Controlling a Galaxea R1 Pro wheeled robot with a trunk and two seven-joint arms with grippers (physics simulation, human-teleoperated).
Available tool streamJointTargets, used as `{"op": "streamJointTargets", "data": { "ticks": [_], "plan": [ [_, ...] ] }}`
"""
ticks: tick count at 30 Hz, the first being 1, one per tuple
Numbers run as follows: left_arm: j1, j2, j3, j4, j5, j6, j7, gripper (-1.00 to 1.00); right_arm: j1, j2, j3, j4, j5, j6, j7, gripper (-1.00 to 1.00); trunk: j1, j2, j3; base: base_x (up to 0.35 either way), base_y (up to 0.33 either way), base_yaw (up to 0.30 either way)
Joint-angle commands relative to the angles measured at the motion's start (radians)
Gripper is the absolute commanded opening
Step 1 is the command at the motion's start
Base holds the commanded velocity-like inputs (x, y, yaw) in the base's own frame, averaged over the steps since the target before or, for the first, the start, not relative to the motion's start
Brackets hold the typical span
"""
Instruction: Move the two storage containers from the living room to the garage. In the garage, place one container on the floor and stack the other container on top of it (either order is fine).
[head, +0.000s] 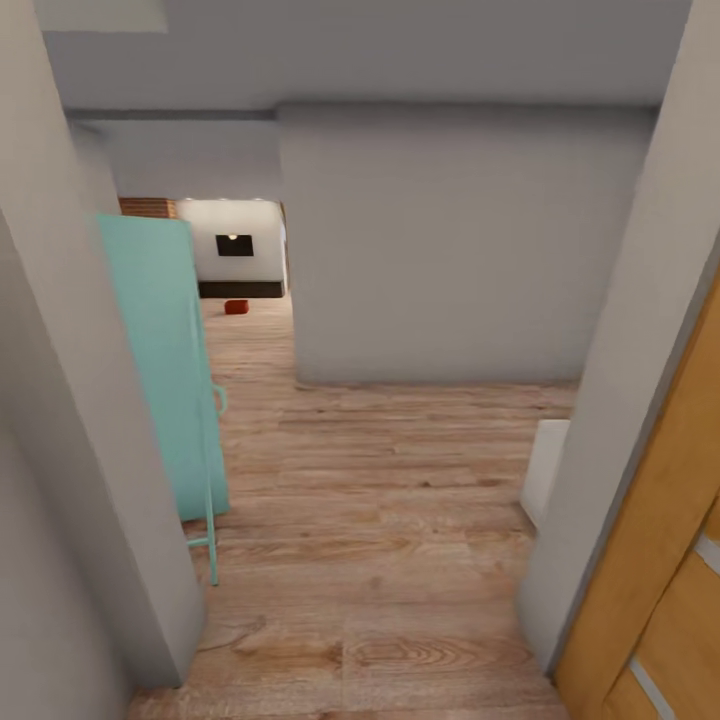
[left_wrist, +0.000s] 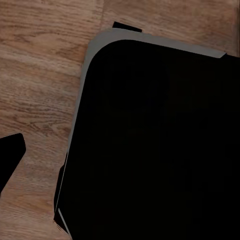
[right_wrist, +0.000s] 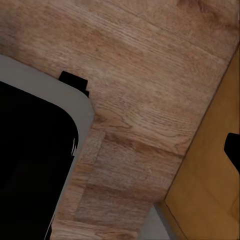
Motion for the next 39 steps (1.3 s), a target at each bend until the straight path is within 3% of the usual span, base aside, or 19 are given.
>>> {"op": "streamJointTargets", "data": {
  "ticks": [1, 39],
  "plan": [
    [0.0, -0.001, 0.0, 0.0, 0.005, -0.001, 0.0, 1.0, -0.001, 0.0, 0.009, 0.003, -0.007, -0.007, -0.001, 1.0, 0.001, 0.0, -0.001, 0.326, 0.0, 0.0],
    [0.0, -0.004, -0.009, -0.002, -0.014, -0.001, -0.003, 1.0, -0.001, 0.003, 0.007, 0.003, -0.014, -0.004, -0.001, 1.0, 0.001, 0.0, -0.001, 0.326, 0.0, 0.0]
  ]
}}
